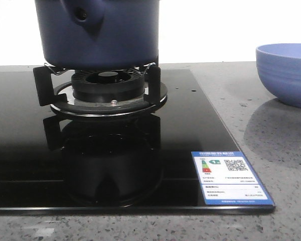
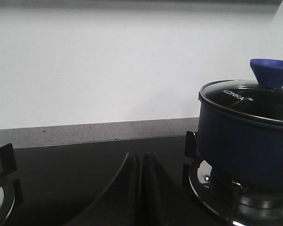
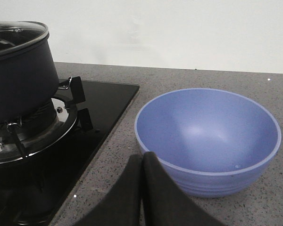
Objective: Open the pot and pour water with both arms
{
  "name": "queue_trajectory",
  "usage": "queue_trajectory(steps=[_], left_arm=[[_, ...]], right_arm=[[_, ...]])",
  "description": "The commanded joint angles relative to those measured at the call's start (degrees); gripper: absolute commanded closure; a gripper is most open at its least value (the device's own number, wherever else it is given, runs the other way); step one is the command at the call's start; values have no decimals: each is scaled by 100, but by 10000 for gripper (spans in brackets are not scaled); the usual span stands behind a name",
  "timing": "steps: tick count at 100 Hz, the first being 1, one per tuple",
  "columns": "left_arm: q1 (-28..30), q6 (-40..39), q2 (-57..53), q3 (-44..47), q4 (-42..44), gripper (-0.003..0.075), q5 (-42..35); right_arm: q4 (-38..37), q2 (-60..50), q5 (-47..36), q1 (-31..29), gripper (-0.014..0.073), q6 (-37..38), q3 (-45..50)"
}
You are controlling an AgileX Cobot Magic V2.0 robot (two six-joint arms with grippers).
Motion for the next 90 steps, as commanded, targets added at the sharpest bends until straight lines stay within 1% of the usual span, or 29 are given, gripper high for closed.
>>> queue_trajectory(steps=[1,63,68,72,73,75,76,77,78,80,81,82,85,87,90], left_arm=[[-61,-17,27,-153,-146,741,-118],[-48,-17,27,-153,-146,741,-167],[-37,-162,27,-153,77,741,-191],[-22,-722,27,-153,666,741,-220],[-22,-858,27,-153,938,741,-236],[-22,-1319,27,-153,1243,741,-273],[-22,-1666,27,-153,1572,741,-298],[-22,-1851,27,-153,1745,741,-310],[-22,-2236,27,-153,2100,741,-331],[-22,-2629,27,-153,2472,741,-353],[-22,-3028,27,-153,2865,741,-368],[-22,-3229,27,-153,3062,741,-370],[-22,-4197,27,-124,4013,741,-427],[-22,-4557,3,-95,4371,741,-457],[-22,-5356,-33,-40,5167,741,-554]], right_arm=[[33,-11,-347,15,637,-70,-160],[33,-11,-347,15,637,-70,-160],[33,-11,-347,15,637,-70,-160],[33,-11,-347,15,637,-70,-160],[33,-11,-347,15,637,-70,-160],[33,-11,-347,15,637,-70,-160],[33,-11,-347,15,637,-70,-160],[33,-11,-347,15,637,-70,-160],[33,-11,-347,15,637,-70,-160],[33,-11,-347,15,637,-70,-160],[33,-11,-347,15,637,-70,-160],[33,-11,-347,15,637,-70,-160],[33,-11,-347,15,637,-70,-160],[33,-11,-347,15,637,-70,-160],[33,-11,-347,15,637,-70,-160]])
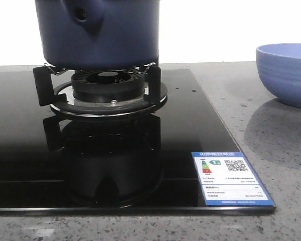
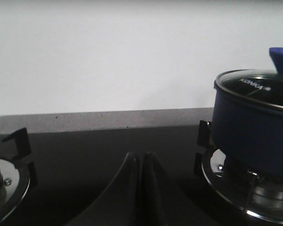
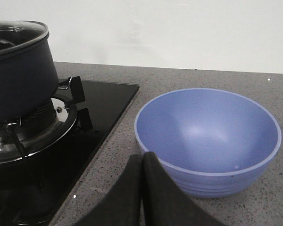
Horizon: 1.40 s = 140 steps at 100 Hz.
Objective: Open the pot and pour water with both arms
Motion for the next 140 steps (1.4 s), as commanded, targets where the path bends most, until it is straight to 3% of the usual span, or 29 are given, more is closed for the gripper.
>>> queue_trajectory(steps=[1,7,16,52,81,140], left_arm=[[-22,-2404,-40,-45,2254,741,-462],[-22,-3335,-199,175,3180,741,-713],[-22,-3842,-607,670,3666,741,-1174],[-22,-4024,-2181,2114,4088,741,-1381],[-33,-4024,-2170,2115,4062,741,-899],[-42,-4024,-2159,2115,4062,741,-910]], right_arm=[[33,-11,-347,15,637,-70,-160],[33,-11,-347,15,637,-70,-160],[33,-11,-347,15,637,-70,-160],[33,-11,-347,15,637,-70,-160],[33,-11,-382,15,637,-70,-160],[33,-11,-386,15,637,-70,-160]])
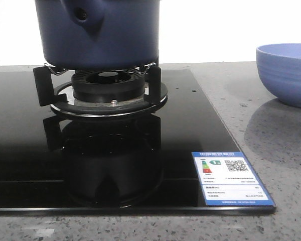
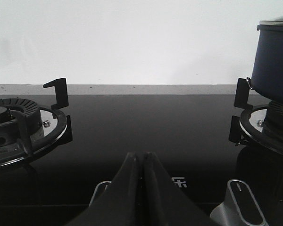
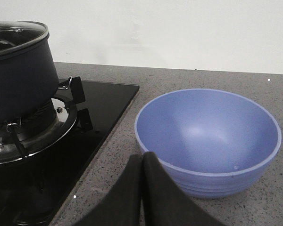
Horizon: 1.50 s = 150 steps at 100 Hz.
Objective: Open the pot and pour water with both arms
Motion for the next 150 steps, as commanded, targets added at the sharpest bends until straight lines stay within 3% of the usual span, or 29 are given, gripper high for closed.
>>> queue_trajectory(steps=[1,31,47,52,67,82,92,105,106,116,150], left_arm=[[-42,-63,-152,198,-42,741,-437],[-42,-63,-152,198,-42,741,-437],[-42,-63,-152,198,-42,741,-437],[-42,-63,-152,198,-42,741,-437],[-42,-63,-152,198,-42,741,-437],[-42,-63,-152,198,-42,741,-437],[-42,-63,-152,198,-42,741,-437],[-42,-63,-152,198,-42,741,-437],[-42,-63,-152,198,-42,741,-437],[-42,-63,-152,198,-42,741,-437],[-42,-63,-152,198,-42,741,-437]], right_arm=[[33,-11,-397,15,637,-60,-160],[33,-11,-407,15,637,-60,-160],[88,-11,-967,15,637,148,-10],[-239,-35,-1162,5,637,414,69],[-2319,-515,-1323,-227,637,1896,376],[-2887,-1320,-1261,-598,637,2273,1041],[-3505,-1902,-1261,-659,637,2966,1546],[-3650,-2436,-1158,-659,637,3613,2158],[-3650,-2496,-827,-659,637,3635,2142],[-3770,-2818,-392,-659,637,3636,2142],[-4127,-2801,-273,-666,637,3636,2142]])
